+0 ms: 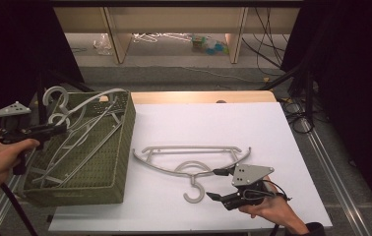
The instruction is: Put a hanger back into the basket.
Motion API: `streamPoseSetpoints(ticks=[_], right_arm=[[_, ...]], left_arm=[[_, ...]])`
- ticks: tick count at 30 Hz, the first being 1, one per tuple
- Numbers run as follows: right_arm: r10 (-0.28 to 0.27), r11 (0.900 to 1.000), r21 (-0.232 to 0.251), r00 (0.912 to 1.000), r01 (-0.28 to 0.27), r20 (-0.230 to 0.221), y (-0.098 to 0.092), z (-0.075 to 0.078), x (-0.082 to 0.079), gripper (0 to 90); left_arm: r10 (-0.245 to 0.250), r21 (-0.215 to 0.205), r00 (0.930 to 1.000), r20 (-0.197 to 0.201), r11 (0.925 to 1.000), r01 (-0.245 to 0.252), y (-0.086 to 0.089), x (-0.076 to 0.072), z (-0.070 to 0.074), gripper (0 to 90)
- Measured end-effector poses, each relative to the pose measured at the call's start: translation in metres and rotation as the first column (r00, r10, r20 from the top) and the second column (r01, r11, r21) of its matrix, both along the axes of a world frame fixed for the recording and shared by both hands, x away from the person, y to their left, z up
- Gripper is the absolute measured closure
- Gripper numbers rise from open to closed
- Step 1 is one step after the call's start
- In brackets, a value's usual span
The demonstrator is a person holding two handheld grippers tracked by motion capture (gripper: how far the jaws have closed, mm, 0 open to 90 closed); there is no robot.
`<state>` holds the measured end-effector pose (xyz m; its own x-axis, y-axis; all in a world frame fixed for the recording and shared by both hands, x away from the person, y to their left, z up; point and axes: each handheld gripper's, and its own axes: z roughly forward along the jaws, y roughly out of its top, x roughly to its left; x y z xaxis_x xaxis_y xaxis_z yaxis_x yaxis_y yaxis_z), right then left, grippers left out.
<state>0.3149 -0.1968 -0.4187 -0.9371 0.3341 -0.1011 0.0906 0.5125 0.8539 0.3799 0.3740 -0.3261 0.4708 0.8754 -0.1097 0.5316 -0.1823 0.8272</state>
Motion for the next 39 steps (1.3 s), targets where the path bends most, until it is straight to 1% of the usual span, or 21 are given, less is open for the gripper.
streamPoseSetpoints(ticks=[2,6,8,10,12,13,14,16,18,22,25,26,27,29,32,33,34,35,36,38,39], right_arm=[[0.0,1.0,0.005,1.0,0.0,-0.003,0.0,0.0,0.0,31.6],[-0.005,1.0,0.007,1.0,0.005,0.001,0.001,-0.001,0.001,31.6],[-0.003,1.0,0.008,1.0,0.003,0.001,0.001,-0.001,0.001,31.6],[0.003,1.0,0.009,1.0,-0.003,0.002,0.001,-0.001,0.0,31.6],[0.0,1.0,0.006,1.0,0.0,0.002,0.001,-0.001,0.0,31.6],[0.0,1.0,0.006,1.0,0.0,0.004,0.001,-0.001,0.001,31.6],[-0.001,1.0,0.009,1.0,0.001,-0.001,0.001,-0.001,0.001,31.6],[0.008,1.0,-0.001,1.0,-0.008,0.003,0.001,-0.001,0.001,31.6],[0.006,1.0,-0.003,1.0,-0.006,-0.002,0.002,-0.002,0.001,31.6],[0.009,1.0,-0.001,0.9999,-0.009,-0.008,0.002,-0.002,0.001,31.6],[0.008,1.0,-0.004,0.9999,-0.008,-0.009,0.002,-0.003,0.002,31.6],[0.007,1.0,0.0,0.9999,-0.007,-0.011,0.003,-0.003,0.001,31.6],[0.009,1.0,-0.002,0.9999,-0.009,-0.008,0.003,-0.003,0.002,31.6],[0.014,1.0,-0.006,0.9999,-0.014,-0.005,0.003,-0.003,0.002,31.6],[0.011,1.0,-0.003,0.9999,-0.011,-0.008,0.003,-0.003,0.002,31.6],[0.012,1.0,-0.004,0.9999,-0.012,-0.007,0.003,-0.003,0.002,31.6],[0.013,1.0,-0.004,0.9999,-0.013,-0.008,0.003,-0.003,0.002,31.6],[0.015,1.0,-0.006,0.9999,-0.015,-0.004,0.003,-0.003,0.002,31.6],[0.01,1.0,-0.003,0.9999,-0.01,-0.011,0.002,-0.003,0.002,31.6],[0.011,1.0,0.0,0.9999,-0.011,-0.012,0.002,-0.002,0.002,31.6],[0.01,1.0,0.001,0.9999,-0.01,-0.011,0.002,-0.002,0.002,31.6]], left_arm=[[0.002,0.033,0.9998,-0.02,0.9995,-0.001,0.0,0.003,-0.003,78.7],[0.008,0.043,0.9991,-0.042,0.9991,-0.006,0.001,0.012,-0.008,78.7],[-0.001,0.041,0.9975,-0.071,0.9991,0.004,0.0,0.017,-0.013,78.7],[-0.031,0.046,0.9951,-0.093,0.9983,0.036,-0.002,0.021,-0.016,78.6],[-0.032,0.077,0.9938,-0.107,0.9962,0.041,-0.004,0.025,-0.019,78.3],[-0.048,0.121,0.9898,-0.134,0.9906,0.065,-0.001,0.027,-0.02,78.2],[-0.021,0.088,0.9908,-0.133,0.9956,0.033,-0.004,0.03,-0.024,78.2],[-0.033,0.166,0.9857,-0.165,0.9842,0.061,-0.001,0.036,-0.026,78.2],[-0.022,0.184,0.9832,-0.181,0.9814,0.055,-0.001,0.041,-0.031,78.0],[-0.019,0.191,0.9853,-0.17,0.9803,0.052,0.003,0.048,-0.031,77.6],[-0.023,0.21,0.99,-0.139,0.9764,0.052,0.006,0.051,-0.03,77.9],[-0.025,0.205,0.9919,-0.125,0.9774,0.05,0.006,0.052,-0.031,78.0],[-0.02,0.206,0.9917,-0.127,0.9775,0.046,0.006,0.054,-0.033,78.0],[-0.006,0.227,0.9925,-0.122,0.9732,0.034,0.005,0.056,-0.034,78.2],[-0.006,0.242,0.991,-0.134,0.9694,0.039,0.003,0.062,-0.04,79.2],[0.004,0.258,0.9909,-0.135,0.9656,0.032,0.002,0.063,-0.042,79.5],[0.022,0.263,0.9912,-0.13,0.9646,0.014,0.001,0.064,-0.044,79.6],[0.03,0.25,0.9919,-0.123,0.9683,0.001,0.002,0.064,-0.045,79.8],[0.022,0.254,0.9914,-0.129,0.9672,0.012,0.004,0.063,-0.044,79.8],[0.025,0.246,0.9914,-0.128,0.9692,0.007,0.007,0.062,-0.047,79.8],[0.025,0.252,0.9903,-0.137,0.9676,0.01,0.008,0.062,-0.049,79.7]])
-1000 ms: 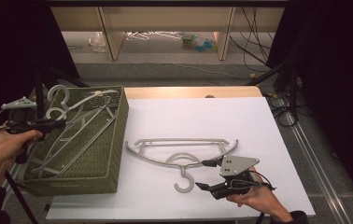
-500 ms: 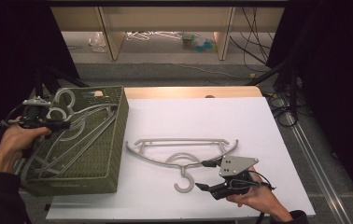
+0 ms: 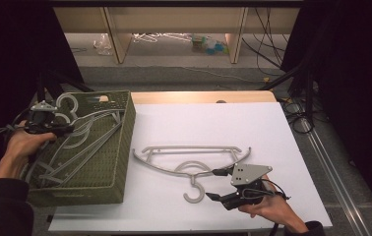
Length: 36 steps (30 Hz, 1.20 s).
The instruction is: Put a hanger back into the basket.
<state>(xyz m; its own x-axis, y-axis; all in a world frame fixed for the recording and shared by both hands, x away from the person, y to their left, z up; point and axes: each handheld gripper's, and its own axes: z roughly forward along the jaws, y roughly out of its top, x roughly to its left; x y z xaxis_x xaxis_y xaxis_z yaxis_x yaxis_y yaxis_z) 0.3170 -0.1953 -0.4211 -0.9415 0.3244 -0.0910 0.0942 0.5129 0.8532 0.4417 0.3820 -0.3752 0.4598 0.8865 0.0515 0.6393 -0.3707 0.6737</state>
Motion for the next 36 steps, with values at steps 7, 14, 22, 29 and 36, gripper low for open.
streamPoseSetpoints(ticks=[7,14,22,29,36], right_arm=[[0.003,1.0,-0.01,1.0,-0.003,-0.003,0.002,-0.002,0.0,31.6],[0.004,1.0,-0.013,1.0,-0.004,-0.002,0.003,-0.002,0.001,31.5],[0.001,1.0,-0.007,1.0,-0.001,-0.004,0.002,-0.002,0.001,31.4],[-0.013,1.0,-0.009,0.9999,0.013,-0.007,0.002,-0.003,0.002,30.3],[-0.033,0.999,-0.011,0.9994,0.033,-0.013,0.0,-0.004,0.004,28.1]], left_arm=[[0.065,0.055,0.9978,-0.009,0.9964,-0.064,0.007,-0.001,-0.019,80.4],[0.115,0.093,0.9933,-0.013,0.9892,-0.113,0.011,0.0,-0.023,80.2],[0.123,0.004,0.9916,0.039,0.9923,-0.123,0.008,-0.014,-0.007,72.7],[0.136,-0.12,0.9832,0.121,0.9853,-0.122,0.0,-0.045,0.008,57.5],[0.152,-0.256,0.9633,0.221,0.9621,-0.093,-0.025,-0.087,0.025,39.8]])
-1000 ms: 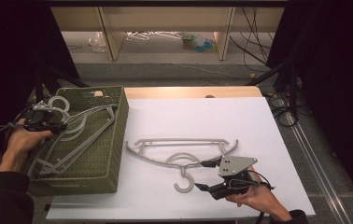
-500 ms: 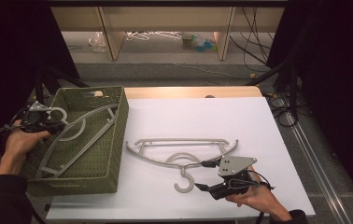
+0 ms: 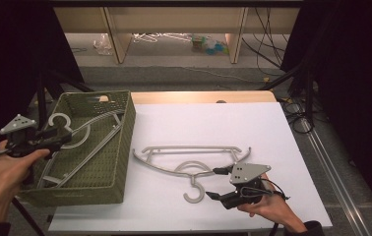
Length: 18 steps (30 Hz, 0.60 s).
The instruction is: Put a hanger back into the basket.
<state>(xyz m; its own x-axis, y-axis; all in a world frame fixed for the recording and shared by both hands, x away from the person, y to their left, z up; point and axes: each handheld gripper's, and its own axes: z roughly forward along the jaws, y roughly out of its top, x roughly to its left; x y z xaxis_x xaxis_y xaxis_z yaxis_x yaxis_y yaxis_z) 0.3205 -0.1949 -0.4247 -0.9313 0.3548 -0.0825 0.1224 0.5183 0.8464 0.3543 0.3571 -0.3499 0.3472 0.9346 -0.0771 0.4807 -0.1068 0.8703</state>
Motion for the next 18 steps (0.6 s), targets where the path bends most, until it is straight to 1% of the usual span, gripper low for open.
streamPoseSetpoints(ticks=[2,4,5,6,7,8,9,10,11,12,13,14,15,16,17,18], right_arm=[[-0.003,1.0,0.004,1.0,0.003,-0.005,0.0,-0.001,0.0,28.1],[-0.008,1.0,0.004,1.0,0.008,-0.001,-0.001,-0.001,0.001,27.6],[-0.011,1.0,0.008,0.9999,0.011,-0.002,-0.001,-0.001,0.001,27.2],[-0.012,1.0,0.004,0.9999,0.012,-0.01,-0.002,0.0,0.001,27.2],[-0.014,1.0,0.009,0.9999,0.014,-0.009,-0.001,-0.001,0.001,26.9],[-0.019,1.0,0.012,0.9998,0.019,-0.012,-0.002,-0.002,0.002,25.9],[-0.016,1.0,0.011,0.9998,0.016,-0.009,-0.002,-0.003,0.002,25.1],[-0.019,1.0,0.011,0.9997,0.02,-0.012,-0.002,-0.003,0.003,25.1],[-0.019,1.0,0.011,0.9997,0.02,-0.012,-0.002,-0.003,0.003,25.1],[-0.018,1.0,0.01,0.9997,0.018,-0.015,-0.003,-0.003,0.003,25.1],[-0.019,1.0,0.011,0.9997,0.02,-0.017,-0.003,-0.003,0.004,24.8],[-0.027,1.0,0.011,0.9995,0.027,-0.018,-0.004,-0.003,0.004,24.2],[-0.027,1.0,0.011,0.9995,0.027,-0.018,-0.004,-0.003,0.004,24.2],[-0.028,0.999,0.018,0.9993,0.028,-0.023,-0.004,-0.005,0.005,24.1],[-0.03,1.0,0.01,0.9993,0.03,-0.025,-0.005,-0.005,0.005,24.0],[-0.03,0.999,0.019,0.9993,0.03,-0.022,-0.005,-0.006,0.006,23.9]], left_arm=[[-0.016,-0.021,0.9991,0.039,0.9996,0.017,-0.014,-0.013,0.001,38.9],[-0.037,-0.047,0.9965,0.075,0.9981,0.041,-0.031,-0.025,-0.001,35.5],[-0.057,-0.048,0.9949,0.083,0.997,0.061,-0.039,-0.031,-0.002,33.7],[-0.083,-0.034,0.9926,0.089,0.9956,0.087,-0.047,-0.036,-0.003,31.7],[-0.103,-0.044,0.9894,0.103,0.9932,0.108,-0.056,-0.04,-0.005,30.1],[-0.119,-0.061,0.9867,0.111,0.9902,0.126,-0.064,-0.044,-0.006,27.7],[-0.126,-0.088,0.9842,0.124,0.9865,0.138,-0.072,-0.047,-0.008,26.9],[-0.144,-0.12,0.9787,0.146,0.9795,0.162,-0.088,-0.053,-0.012,26.0],[-0.144,-0.12,0.9787,0.146,0.9795,0.162,-0.088,-0.053,-0.012,22.8],[-0.159,-0.12,0.9753,0.153,0.9766,0.178,-0.095,-0.055,-0.015,22.8],[-0.176,-0.125,0.9721,0.156,0.9726,0.196,-0.101,-0.056,-0.017,20.0],[-0.218,-0.128,0.9634,0.156,0.9626,0.239,-0.113,-0.06,-0.022,20.3],[-0.218,-0.128,0.9634,0.156,0.9626,0.239,-0.113,-0.06,-0.022,20.2],[-0.232,-0.122,0.9598,0.158,0.9601,0.252,-0.119,-0.061,-0.024,20.2],[-0.239,-0.121,0.9574,0.162,0.9582,0.26,-0.124,-0.063,-0.026,19.9],[-0.245,-0.128,0.955,0.167,0.9551,0.267,-0.13,-0.064,-0.028,19.1]])
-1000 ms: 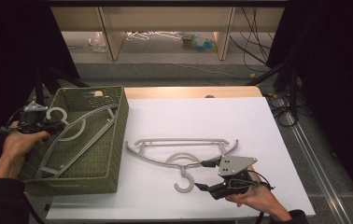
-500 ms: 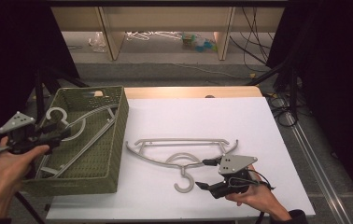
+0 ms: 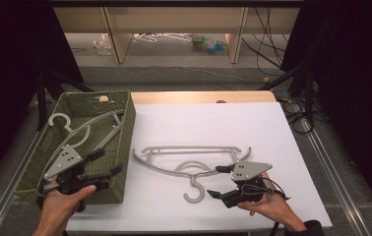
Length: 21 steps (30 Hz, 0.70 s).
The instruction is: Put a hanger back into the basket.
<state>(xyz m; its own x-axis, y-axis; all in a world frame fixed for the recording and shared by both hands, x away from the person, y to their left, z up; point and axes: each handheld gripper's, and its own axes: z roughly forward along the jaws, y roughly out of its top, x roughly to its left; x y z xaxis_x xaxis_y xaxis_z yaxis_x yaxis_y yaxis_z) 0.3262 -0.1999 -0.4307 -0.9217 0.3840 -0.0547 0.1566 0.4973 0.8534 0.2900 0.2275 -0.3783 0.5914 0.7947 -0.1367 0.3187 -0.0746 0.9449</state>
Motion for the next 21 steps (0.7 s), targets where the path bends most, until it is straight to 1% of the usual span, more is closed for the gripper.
streamPoseSetpoints(ticks=[1,2,3,4,6,7,8,9,10,11,12,13,16,17,19,21], right_arm=[[-0.001,1.0,0.0,1.0,0.001,-0.003,-0.001,0.0,0.0,23.8],[-0.005,1.0,-0.002,1.0,0.005,-0.007,-0.001,-0.001,0.0,23.7],[-0.006,1.0,-0.002,1.0,0.006,-0.007,-0.002,-0.001,0.0,23.7],[-0.009,1.0,0.0,0.9999,0.009,-0.007,-0.003,-0.001,0.0,23.7],[-0.007,1.0,-0.004,1.0,0.007,-0.006,-0.003,-0.002,0.0,23.7],[-0.007,1.0,-0.004,1.0,0.007,-0.006,-0.003,-0.002,0.0,23.7],[-0.009,1.0,-0.004,0.9999,0.009,-0.008,-0.003,-0.002,0.0,23.7],[-0.007,1.0,-0.004,0.9999,0.007,-0.009,-0.002,-0.002,-0.001,23.7],[-0.004,1.0,-0.011,0.9999,0.004,-0.012,-0.003,-0.002,-0.001,23.7],[-0.008,1.0,-0.013,0.9999,0.008,-0.009,-0.003,-0.002,-0.001,23.7],[-0.006,1.0,-0.013,0.9999,0.006,-0.009,-0.003,-0.002,-0.002,23.8],[-0.008,1.0,-0.016,0.9999,0.008,-0.008,-0.004,-0.003,-0.002,23.8],[-0.006,1.0,-0.018,1.0,0.006,-0.008,-0.003,-0.003,-0.001,24.1],[-0.003,1.0,-0.017,1.0,0.002,-0.007,-0.003,-0.004,-0.001,24.2],[-0.003,1.0,-0.027,1.0,0.003,-0.003,-0.002,-0.004,-0.001,24.3],[-0.006,1.0,-0.031,0.9999,0.006,-0.009,-0.003,-0.005,-0.001,24.2]], left_arm=[[0.006,0.001,0.9999,0.011,1.0,-0.006,-0.006,-0.002,-0.003,18.6],[0.002,0.031,0.9997,0.024,0.9995,-0.002,-0.012,-0.005,-0.007,18.6],[-0.018,0.045,0.9994,0.028,0.9989,0.016,-0.02,-0.008,-0.012,18.2],[-0.026,0.044,0.9995,0.019,0.9987,0.025,-0.026,-0.012,-0.016,17.7],[-0.05,0.036,0.9986,0.013,0.9981,0.05,-0.034,-0.016,-0.022,17.4],[-0.058,0.039,0.9982,0.016,0.9976,0.058,-0.038,-0.018,-0.026,17.4],[-0.054,0.042,0.9983,0.021,0.9977,0.053,-0.041,-0.019,-0.029,17.2],[-0.054,0.045,0.9983,0.02,0.9976,0.053,-0.043,-0.02,-0.033,17.2],[-0.049,0.037,0.9987,0.013,0.9982,0.048,-0.044,-0.021,-0.036,17.2],[-0.065,0.041,0.9977,0.019,0.9971,0.064,-0.045,-0.02,-0.039,17.3],[-0.069,0.045,0.9975,0.016,0.9966,0.069,-0.045,-0.02,-0.042,17.3],[-0.062,0.049,0.998,0.012,0.9969,0.062,-0.045,-0.021,-0.045,17.5],[-0.07,0.059,0.9975,0.012,0.9959,0.069,-0.047,-0.024,-0.049,17.6],[-0.059,0.041,0.9982,0.003,0.9974,0.059,-0.048,-0.025,-0.05,17.7],[-0.081,0.055,0.9964,0.024,0.9953,0.08,-0.049,-0.026,-0.049,17.3],[-0.09,0.071,0.9952,0.038,0.9937,0.087,-0.051,-0.028,-0.051,17.3]])
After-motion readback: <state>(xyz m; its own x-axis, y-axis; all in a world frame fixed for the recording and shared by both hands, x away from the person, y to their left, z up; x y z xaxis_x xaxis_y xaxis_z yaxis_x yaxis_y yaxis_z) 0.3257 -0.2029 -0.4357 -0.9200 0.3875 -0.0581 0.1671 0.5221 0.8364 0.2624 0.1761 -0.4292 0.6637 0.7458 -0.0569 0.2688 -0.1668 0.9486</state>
